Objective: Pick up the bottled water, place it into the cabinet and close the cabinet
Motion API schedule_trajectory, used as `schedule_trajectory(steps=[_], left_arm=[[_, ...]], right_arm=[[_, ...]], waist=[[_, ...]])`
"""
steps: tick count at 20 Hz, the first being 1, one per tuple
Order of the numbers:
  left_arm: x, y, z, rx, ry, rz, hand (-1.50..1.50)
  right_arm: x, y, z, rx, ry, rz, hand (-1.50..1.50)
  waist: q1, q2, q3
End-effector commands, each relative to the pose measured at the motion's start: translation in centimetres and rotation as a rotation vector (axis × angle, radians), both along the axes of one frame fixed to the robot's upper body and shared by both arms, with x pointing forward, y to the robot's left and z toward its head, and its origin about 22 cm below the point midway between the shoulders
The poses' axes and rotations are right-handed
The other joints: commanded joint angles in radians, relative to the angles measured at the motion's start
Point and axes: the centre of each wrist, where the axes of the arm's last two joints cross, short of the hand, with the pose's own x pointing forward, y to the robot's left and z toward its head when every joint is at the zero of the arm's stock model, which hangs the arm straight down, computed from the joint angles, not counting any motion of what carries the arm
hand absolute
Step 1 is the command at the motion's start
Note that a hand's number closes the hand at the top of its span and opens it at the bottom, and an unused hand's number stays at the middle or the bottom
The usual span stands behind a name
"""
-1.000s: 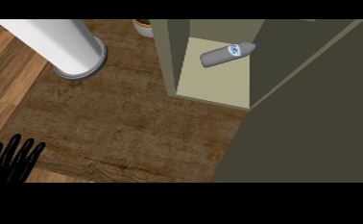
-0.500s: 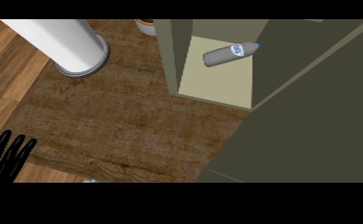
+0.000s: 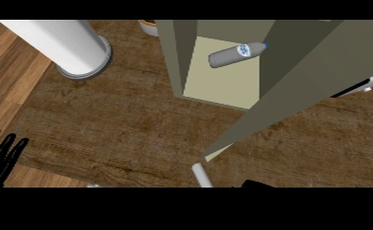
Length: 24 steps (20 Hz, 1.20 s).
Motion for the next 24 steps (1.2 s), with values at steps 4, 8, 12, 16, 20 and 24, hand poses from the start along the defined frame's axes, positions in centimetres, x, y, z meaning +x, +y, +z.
schedule_trajectory(steps=[4, 8, 12, 16, 20, 24], left_arm=[[-1.3, 0.7, -0.9, -0.025, 0.025, 0.026, -1.50], [-1.3, 1.1, -0.9, -0.034, 0.026, 0.041, -1.50], [-1.0, 1.6, -1.1, -0.047, 0.015, 0.052, -1.50], [-1.3, 2.5, -0.6, -0.057, 0.021, 0.044, -1.50], [-2.4, 1.7, -1.4, -0.053, 0.029, 0.040, -1.50], [-1.8, 1.9, -1.0, -0.051, 0.023, 0.042, -1.50]], right_arm=[[8.4, 2.1, 0.6, 0.046, 0.096, -0.285, 1.50], [13.4, 3.8, 1.3, 0.027, 0.100, -0.430, 1.50], [18.2, 5.0, 3.1, 0.015, 0.090, -0.493, 1.50], [21.2, 6.7, 2.1, -0.054, 0.081, -0.507, 1.50], [22.9, 5.2, 3.2, -0.036, 0.062, -0.543, 1.50], [23.4, 6.4, 2.3, -0.049, 0.072, -0.515, 1.50]], waist=[[-0.028, -0.021, 0.003], [-0.062, -0.025, 0.006], [-0.090, -0.022, 0.007], [-0.093, -0.023, 0.009], [-0.099, -0.027, 0.009], [-0.115, -0.027, 0.009]])
